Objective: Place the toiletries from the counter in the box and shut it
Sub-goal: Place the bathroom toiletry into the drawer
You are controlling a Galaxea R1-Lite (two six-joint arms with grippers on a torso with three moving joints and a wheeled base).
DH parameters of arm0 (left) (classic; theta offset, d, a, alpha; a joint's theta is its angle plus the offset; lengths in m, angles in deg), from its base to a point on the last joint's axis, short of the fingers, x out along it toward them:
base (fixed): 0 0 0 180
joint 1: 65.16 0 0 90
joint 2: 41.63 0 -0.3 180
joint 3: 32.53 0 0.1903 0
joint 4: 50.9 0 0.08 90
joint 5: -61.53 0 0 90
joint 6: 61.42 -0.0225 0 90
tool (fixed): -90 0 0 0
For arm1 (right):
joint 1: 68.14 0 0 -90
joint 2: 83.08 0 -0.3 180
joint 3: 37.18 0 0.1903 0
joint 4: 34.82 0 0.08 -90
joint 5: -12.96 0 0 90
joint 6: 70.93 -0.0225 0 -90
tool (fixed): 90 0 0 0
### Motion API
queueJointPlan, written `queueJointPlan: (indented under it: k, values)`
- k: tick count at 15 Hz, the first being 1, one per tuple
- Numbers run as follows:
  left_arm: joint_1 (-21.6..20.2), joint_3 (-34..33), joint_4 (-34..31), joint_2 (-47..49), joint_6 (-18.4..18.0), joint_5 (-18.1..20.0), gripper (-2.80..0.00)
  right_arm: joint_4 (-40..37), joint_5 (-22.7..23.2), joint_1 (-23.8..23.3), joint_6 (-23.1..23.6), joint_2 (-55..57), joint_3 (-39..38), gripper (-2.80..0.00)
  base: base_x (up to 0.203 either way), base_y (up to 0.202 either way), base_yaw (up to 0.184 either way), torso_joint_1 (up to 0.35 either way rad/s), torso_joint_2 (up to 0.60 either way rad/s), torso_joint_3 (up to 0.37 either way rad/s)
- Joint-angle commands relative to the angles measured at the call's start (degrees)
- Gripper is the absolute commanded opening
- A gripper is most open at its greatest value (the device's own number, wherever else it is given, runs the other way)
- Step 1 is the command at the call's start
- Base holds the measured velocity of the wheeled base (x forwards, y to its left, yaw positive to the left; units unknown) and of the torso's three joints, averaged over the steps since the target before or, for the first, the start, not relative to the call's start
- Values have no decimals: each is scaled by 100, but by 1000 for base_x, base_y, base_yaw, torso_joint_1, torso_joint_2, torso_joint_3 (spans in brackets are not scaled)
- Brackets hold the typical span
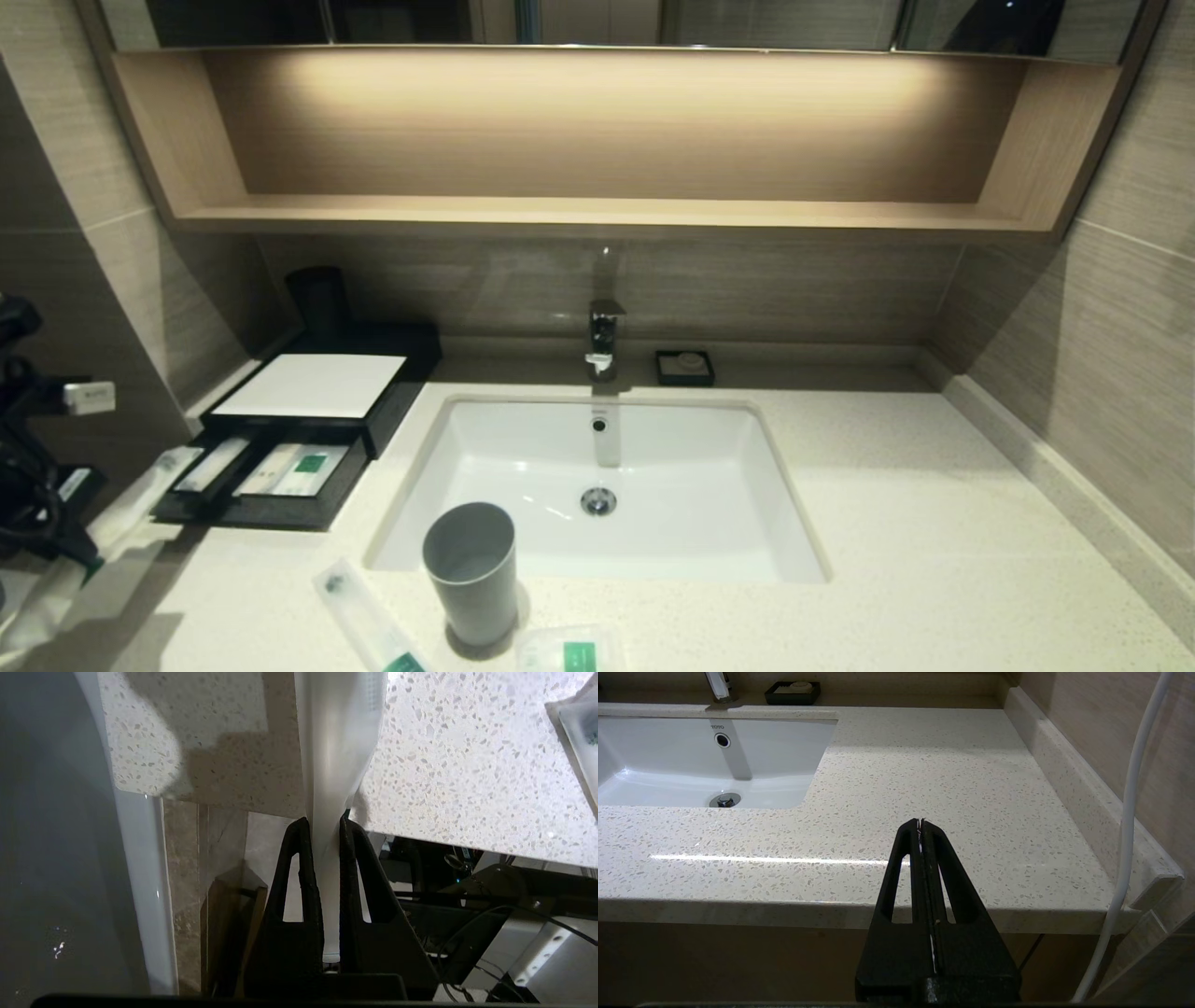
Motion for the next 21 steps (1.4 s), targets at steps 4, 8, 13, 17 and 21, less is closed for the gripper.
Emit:
queueJointPlan:
  k: [4, 8, 13, 17, 21]
  values:
    - [-14, 100, -254, 159, -2, 16, -280, 0, 2, 1, 6, 5, -9, -280, 0, 0, 0, 0, 0, 0]
    - [-19, 536, -316, 526, -1, 19, -280, 0, 2, 1, 2, 5, -9, -280, 0, 0, 0, 0, 0, 0]
    - [-15, 1788, -1120, 1210, 29, 81, -280, 0, 2, 1, -1, 5, -9, -280, 0, 0, 0, 0, 0, 0]
    - [-15, 2369, -1750, 1549, 33, 77, -280, 0, 2, 1, 6, 5, -9, -280, 0, 0, 0, 0, 0, 0]
    - [-14, 2757, -1968, 1850, 33, 86, -280, 0, 2, 1, 6, 5, -9, -280, 0, 0, 0, 0, 0, 0]
